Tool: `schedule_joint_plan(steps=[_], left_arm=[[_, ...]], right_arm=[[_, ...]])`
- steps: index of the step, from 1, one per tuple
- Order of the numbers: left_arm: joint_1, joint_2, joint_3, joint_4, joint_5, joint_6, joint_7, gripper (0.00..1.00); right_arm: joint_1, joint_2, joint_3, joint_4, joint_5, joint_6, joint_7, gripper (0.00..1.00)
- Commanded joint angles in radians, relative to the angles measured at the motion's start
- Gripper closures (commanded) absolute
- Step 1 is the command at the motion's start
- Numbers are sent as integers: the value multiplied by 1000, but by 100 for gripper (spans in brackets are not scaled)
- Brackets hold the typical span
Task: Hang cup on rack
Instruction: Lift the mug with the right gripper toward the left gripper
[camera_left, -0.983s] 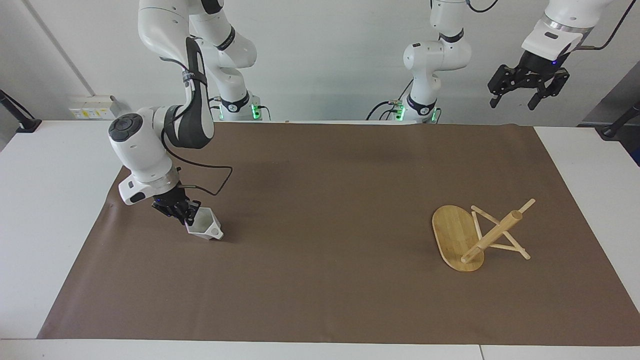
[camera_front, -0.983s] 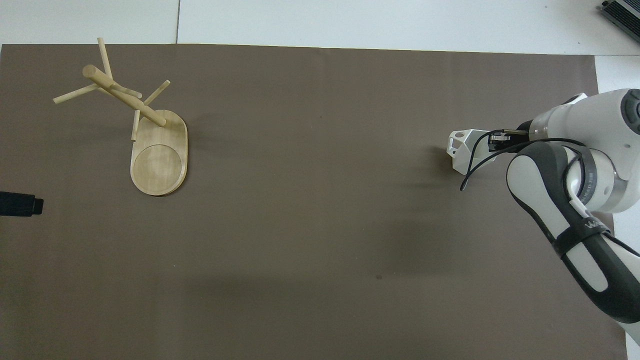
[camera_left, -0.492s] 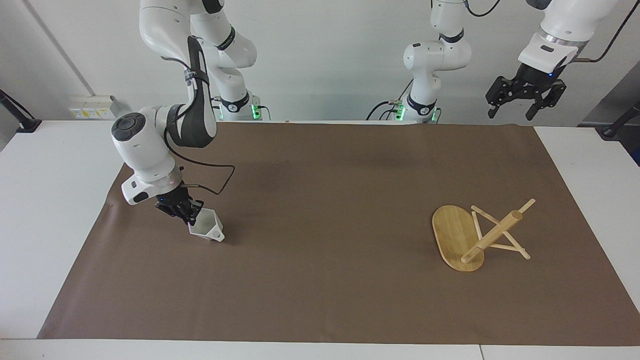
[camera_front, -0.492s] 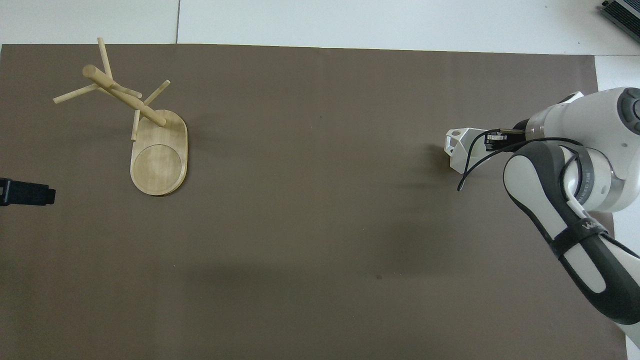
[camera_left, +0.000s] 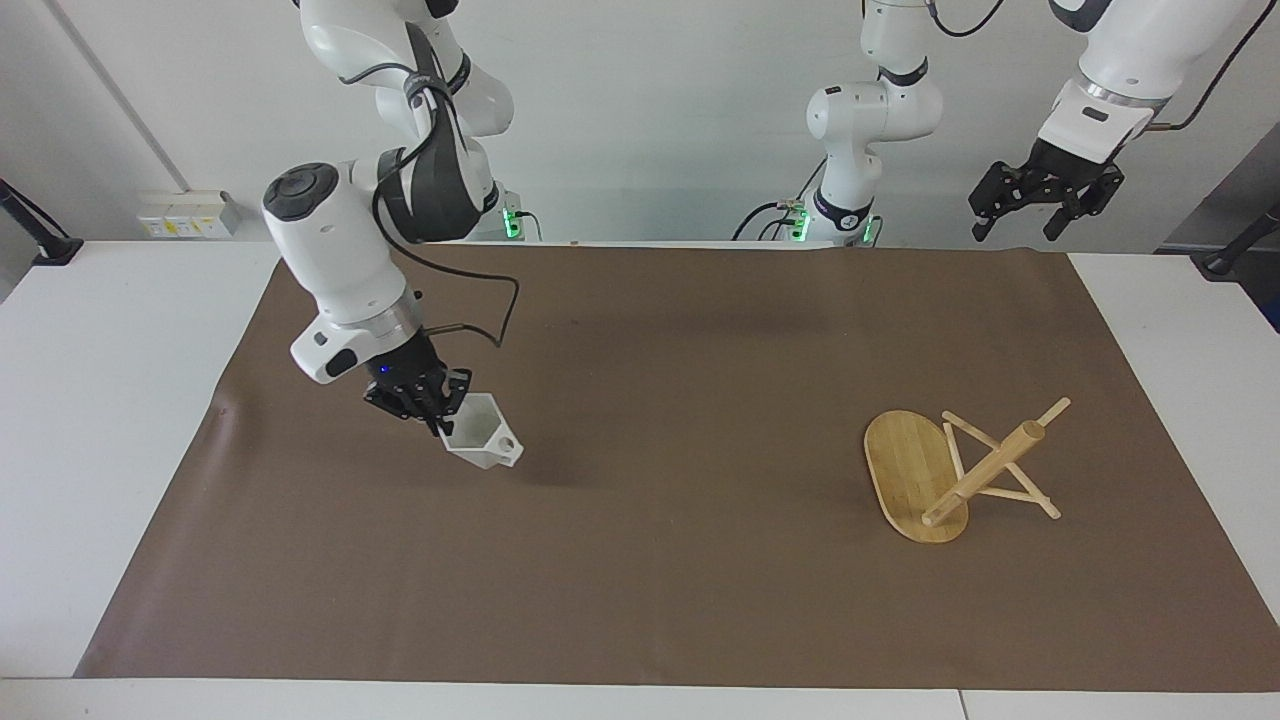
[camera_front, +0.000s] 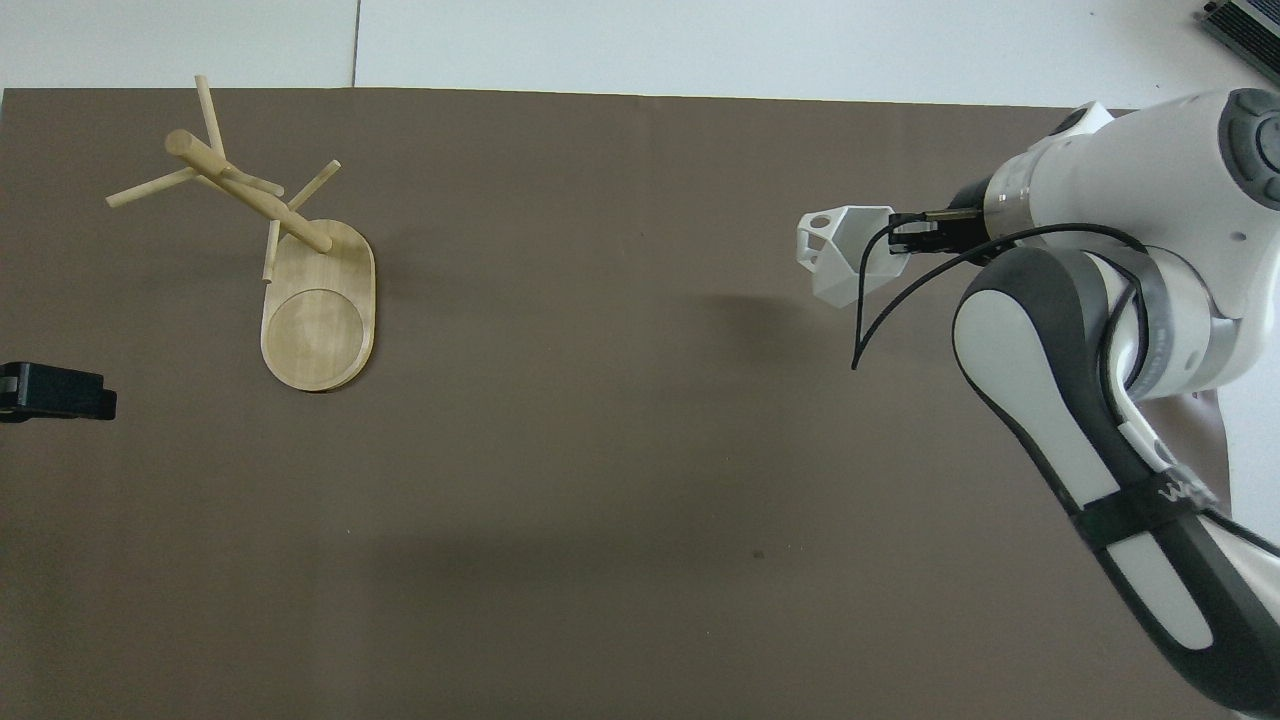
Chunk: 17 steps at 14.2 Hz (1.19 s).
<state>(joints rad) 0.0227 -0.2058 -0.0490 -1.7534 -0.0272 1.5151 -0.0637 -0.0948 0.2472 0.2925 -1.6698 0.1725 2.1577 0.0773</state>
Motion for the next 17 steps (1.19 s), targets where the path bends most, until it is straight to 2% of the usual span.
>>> schedule_joint_plan(steps=[1,3,5,7,10,12,15,17], left_arm=[[14,-30,-5,-23,-60,-68,-114,0],[14,-38,-5,-34,-78,-84,-241,0],[17,-40,0,-40,-192,-84,-501,0],[17,-43,1,-46,-304,-92,-669,0],[32,-43,1,-81,-477,-90,-887,0],[88,-40,1,-107,-613,-76,-962,0],[195,-37,1,-149,-791,-63,-1051,0],[203,-40,1,-178,-850,-4,-1131,0]], right_arm=[[-13,6,103,28,142,121,-2,100],[-14,6,200,42,157,212,-10,100],[-14,6,269,84,272,243,-22,100],[-13,0,324,116,408,269,-51,100],[-14,-9,387,125,542,278,-56,100],[-13,-14,408,127,622,278,-59,100],[-13,-26,430,114,676,277,-54,100],[-11,-34,432,108,683,278,-53,100]])
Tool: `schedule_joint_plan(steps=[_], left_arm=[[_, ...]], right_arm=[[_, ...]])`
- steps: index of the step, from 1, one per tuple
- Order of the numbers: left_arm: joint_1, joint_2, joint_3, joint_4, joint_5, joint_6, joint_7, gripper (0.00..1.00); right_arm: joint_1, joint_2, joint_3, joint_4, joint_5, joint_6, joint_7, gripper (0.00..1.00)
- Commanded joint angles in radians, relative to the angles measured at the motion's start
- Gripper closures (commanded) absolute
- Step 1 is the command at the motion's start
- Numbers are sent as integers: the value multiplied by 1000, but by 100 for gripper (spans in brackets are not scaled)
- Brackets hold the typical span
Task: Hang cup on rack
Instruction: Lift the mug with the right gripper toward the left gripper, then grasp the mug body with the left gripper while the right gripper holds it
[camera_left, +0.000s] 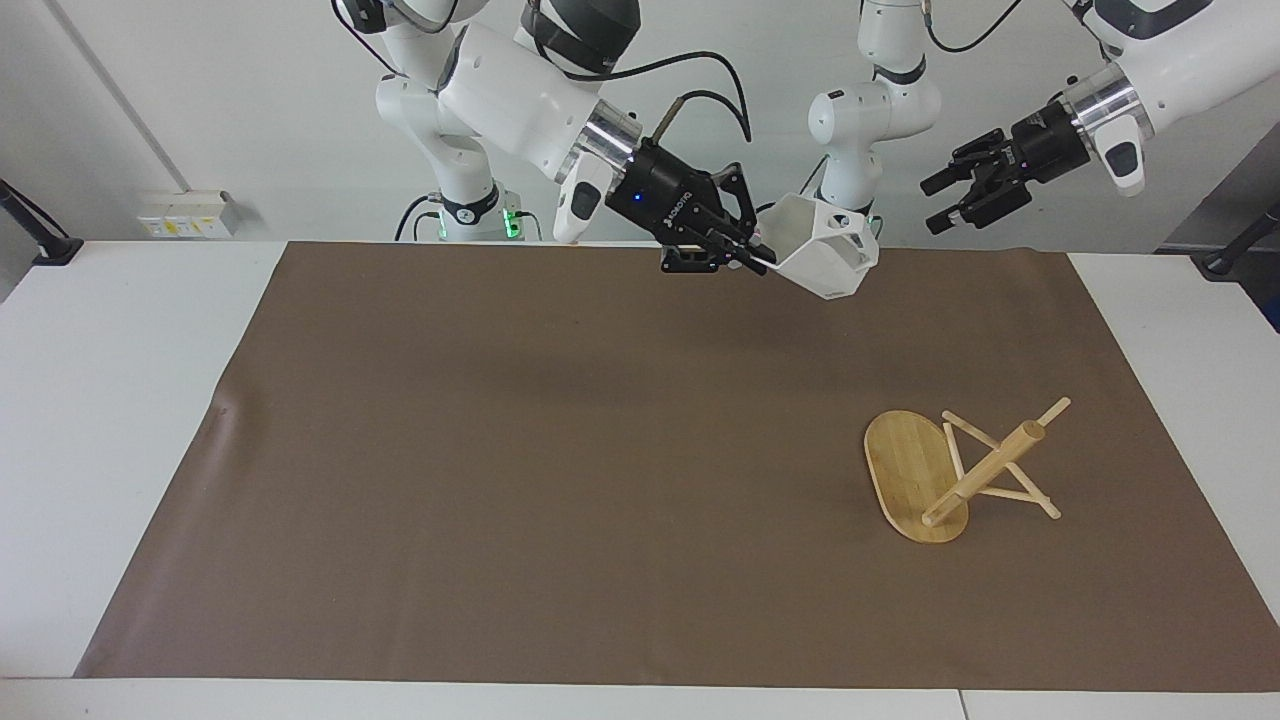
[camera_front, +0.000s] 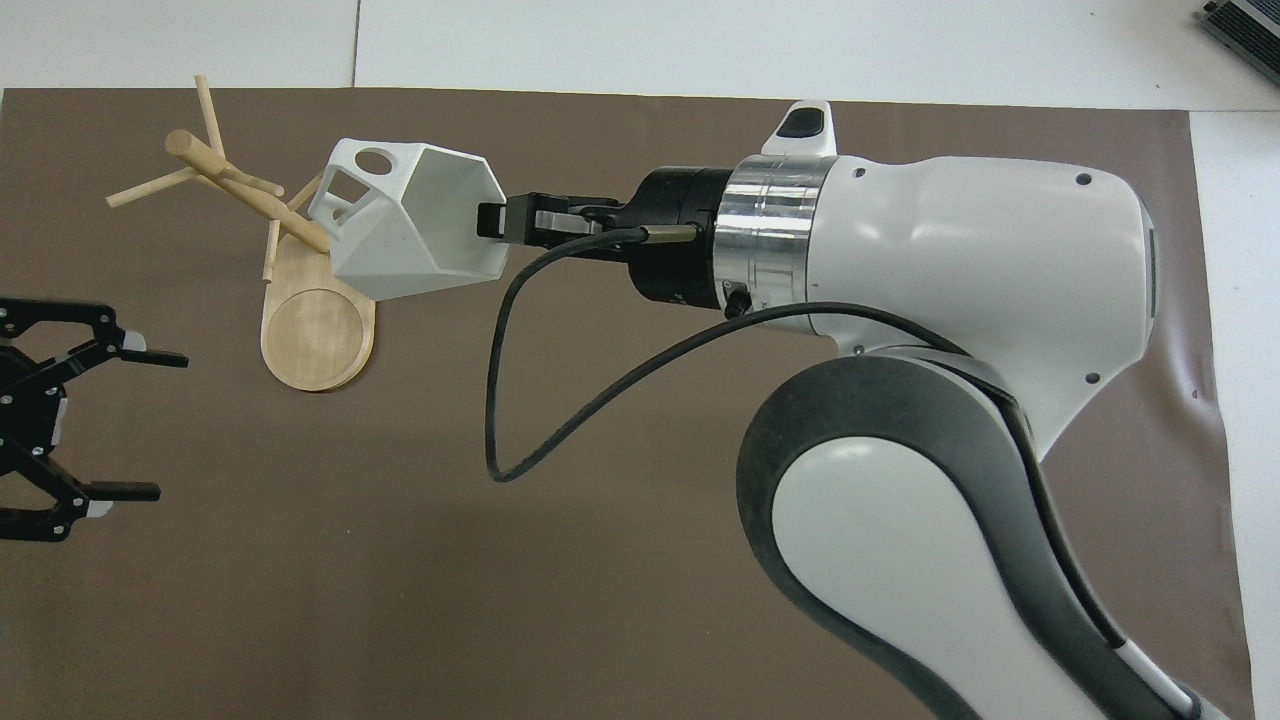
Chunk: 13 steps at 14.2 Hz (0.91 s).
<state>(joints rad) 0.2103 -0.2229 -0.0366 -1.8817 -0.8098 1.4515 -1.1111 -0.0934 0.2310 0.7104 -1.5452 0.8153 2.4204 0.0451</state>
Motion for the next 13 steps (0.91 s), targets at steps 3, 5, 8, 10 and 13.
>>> schedule_joint_plan(steps=[3,5,8,10,13], left_arm=[[15,3,-11,-59,-190,137,-191,0],[-6,7,-17,-77,-248,206,-301,0],[-77,7,-20,-99,-298,321,-435,0],[-124,13,-20,-103,-299,345,-444,0],[-123,25,-20,-103,-324,348,-446,0]], right_arm=[[-12,-21,15,-19,39,16,-24,100],[-12,-25,15,-30,36,16,-25,100],[-12,-33,15,-38,33,14,-27,100],[-12,-33,15,-39,31,14,-25,100],[-12,-36,17,-45,30,14,-25,100]])
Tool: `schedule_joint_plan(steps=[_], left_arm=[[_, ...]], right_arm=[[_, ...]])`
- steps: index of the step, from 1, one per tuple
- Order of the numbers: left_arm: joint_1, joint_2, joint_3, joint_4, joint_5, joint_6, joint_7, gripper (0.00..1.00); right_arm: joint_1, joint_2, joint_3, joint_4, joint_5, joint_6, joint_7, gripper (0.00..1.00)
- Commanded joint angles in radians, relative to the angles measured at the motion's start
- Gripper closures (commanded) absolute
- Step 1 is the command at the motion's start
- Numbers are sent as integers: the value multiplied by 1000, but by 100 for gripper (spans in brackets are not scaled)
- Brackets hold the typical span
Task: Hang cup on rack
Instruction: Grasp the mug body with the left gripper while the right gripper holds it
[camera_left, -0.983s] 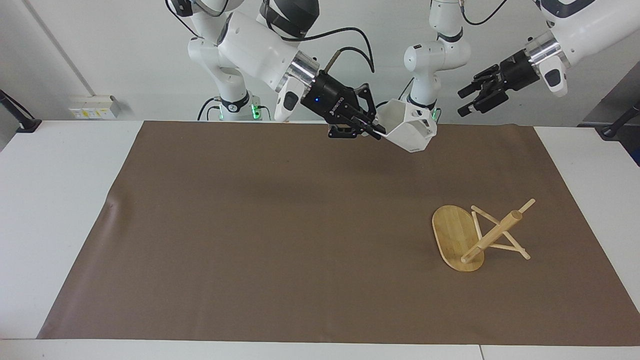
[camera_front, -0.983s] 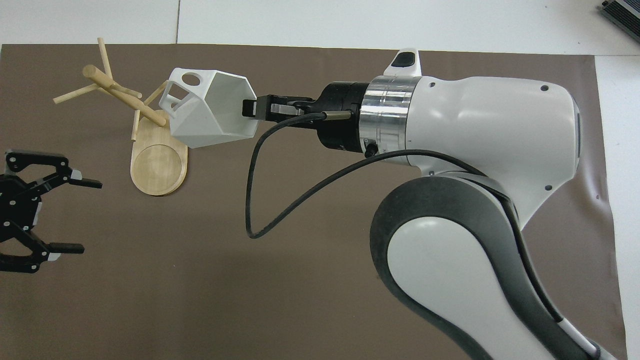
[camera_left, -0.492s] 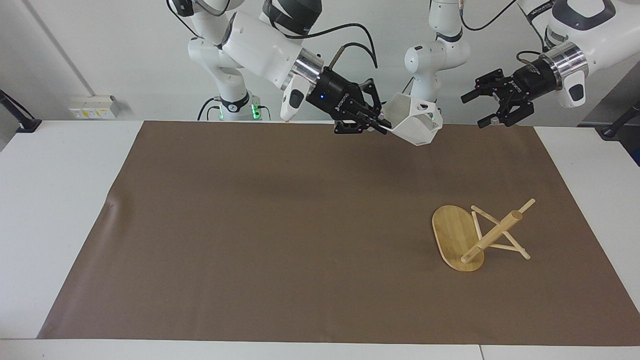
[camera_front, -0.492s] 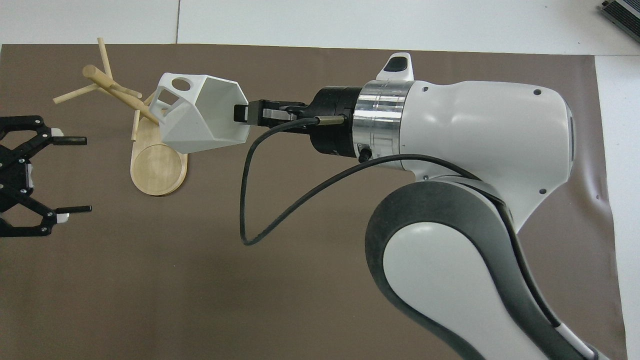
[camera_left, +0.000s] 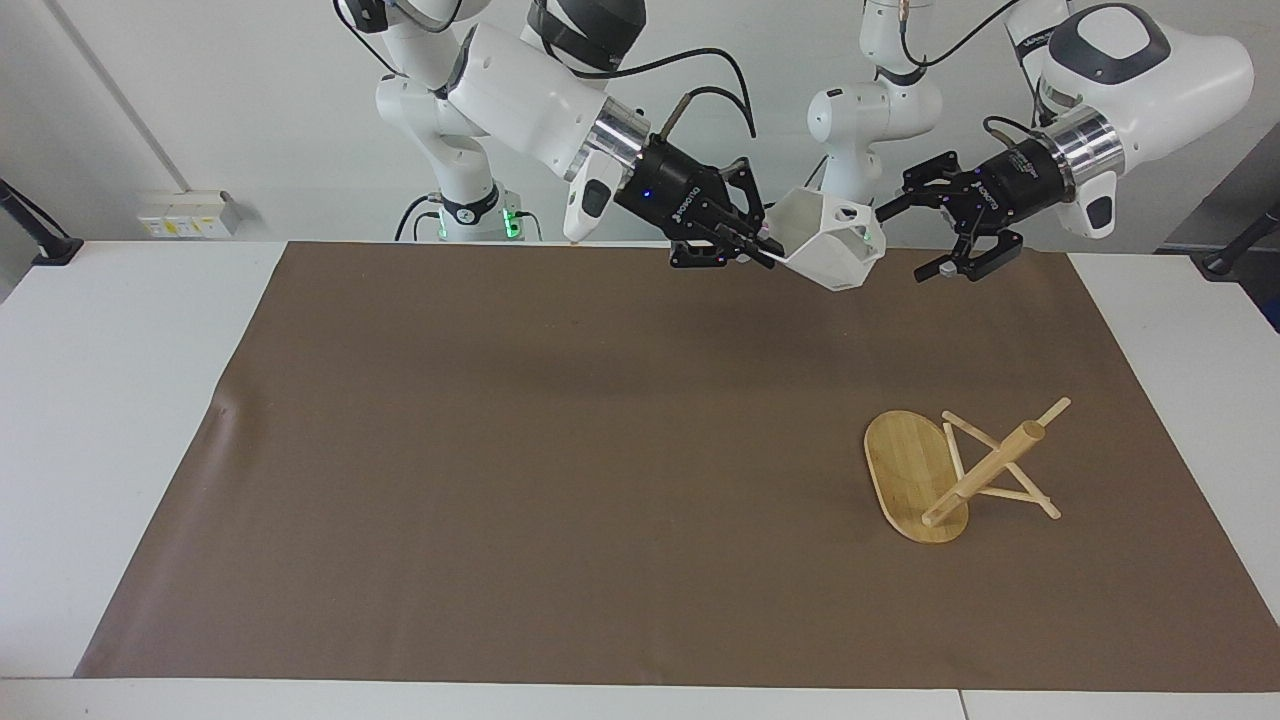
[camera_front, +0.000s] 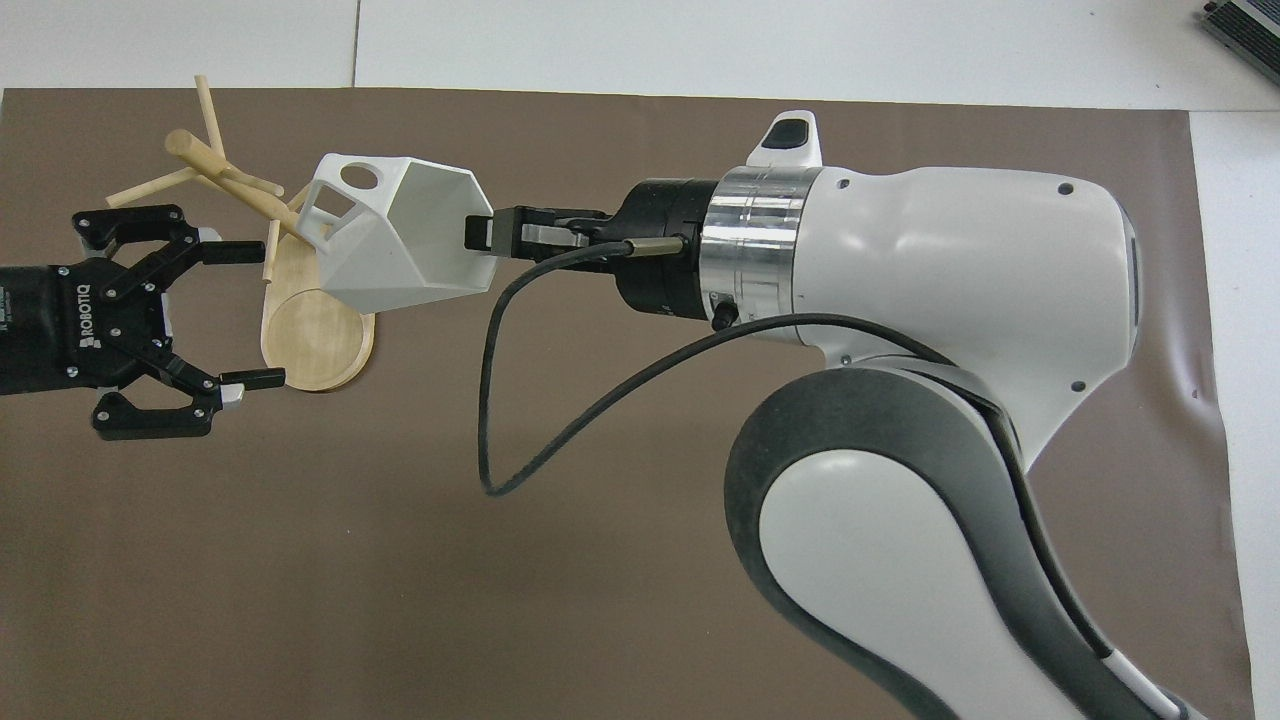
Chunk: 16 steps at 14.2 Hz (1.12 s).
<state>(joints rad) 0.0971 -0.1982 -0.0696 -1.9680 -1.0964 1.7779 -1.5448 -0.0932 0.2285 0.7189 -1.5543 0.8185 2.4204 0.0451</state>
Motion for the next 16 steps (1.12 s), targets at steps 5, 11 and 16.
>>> schedule_joint_plan(steps=[5,11,16], left_arm=[[-34,60,10,7,-56,61,-14,0],[-33,94,-22,53,-95,98,-51,0],[-34,99,-56,60,-85,97,-32,0]], right_arm=[[-11,-35,19,-41,16,14,-27,100],[-8,-32,22,-53,1,17,-28,100],[1,-31,22,-55,-9,17,-27,100]])
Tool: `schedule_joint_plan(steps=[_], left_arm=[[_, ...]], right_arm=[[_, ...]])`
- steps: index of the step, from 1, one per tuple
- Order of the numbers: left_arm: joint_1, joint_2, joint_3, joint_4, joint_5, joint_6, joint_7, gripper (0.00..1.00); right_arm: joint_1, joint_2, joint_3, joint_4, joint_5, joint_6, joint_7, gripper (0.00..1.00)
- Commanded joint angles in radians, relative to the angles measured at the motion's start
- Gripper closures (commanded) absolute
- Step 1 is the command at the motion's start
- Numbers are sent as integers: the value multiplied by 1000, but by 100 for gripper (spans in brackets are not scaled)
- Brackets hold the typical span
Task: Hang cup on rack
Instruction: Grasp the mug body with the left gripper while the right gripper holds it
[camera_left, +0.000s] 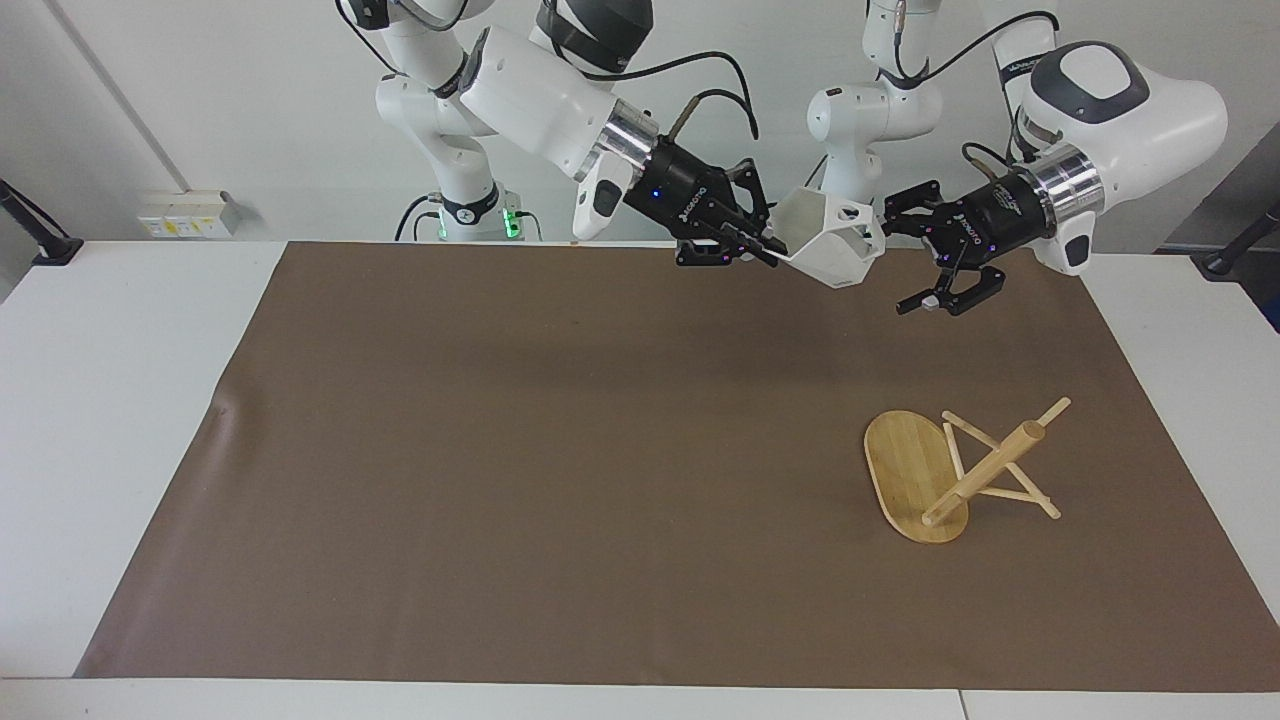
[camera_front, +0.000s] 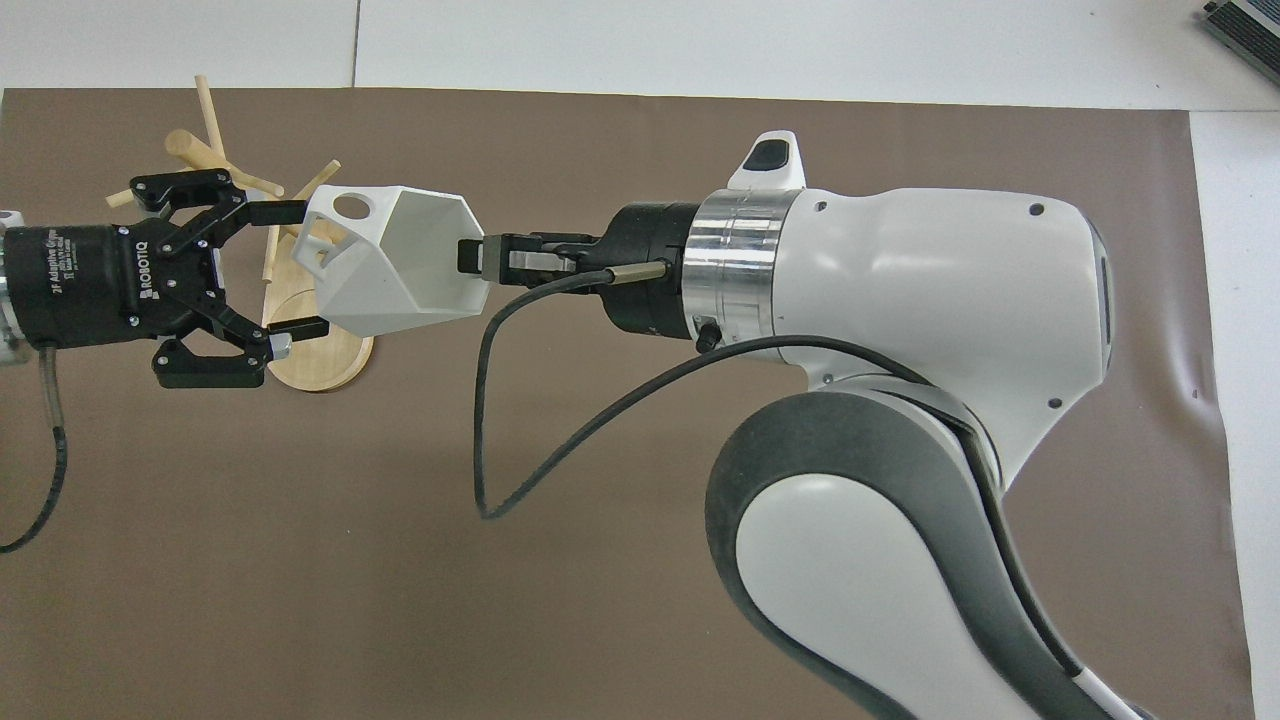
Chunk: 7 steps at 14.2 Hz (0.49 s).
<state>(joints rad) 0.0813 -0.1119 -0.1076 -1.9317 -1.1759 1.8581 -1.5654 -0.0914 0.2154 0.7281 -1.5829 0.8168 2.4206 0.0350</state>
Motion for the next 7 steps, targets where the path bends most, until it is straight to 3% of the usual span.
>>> schedule_joint_plan(steps=[1,7], left_arm=[[-31,11,-18,23,-5,10,-2,0],[-34,17,-23,48,-2,-19,1,0]], right_arm=[[-1,-18,13,-26,-7,17,-17,100],[-1,-18,13,-28,-8,17,-17,100]])
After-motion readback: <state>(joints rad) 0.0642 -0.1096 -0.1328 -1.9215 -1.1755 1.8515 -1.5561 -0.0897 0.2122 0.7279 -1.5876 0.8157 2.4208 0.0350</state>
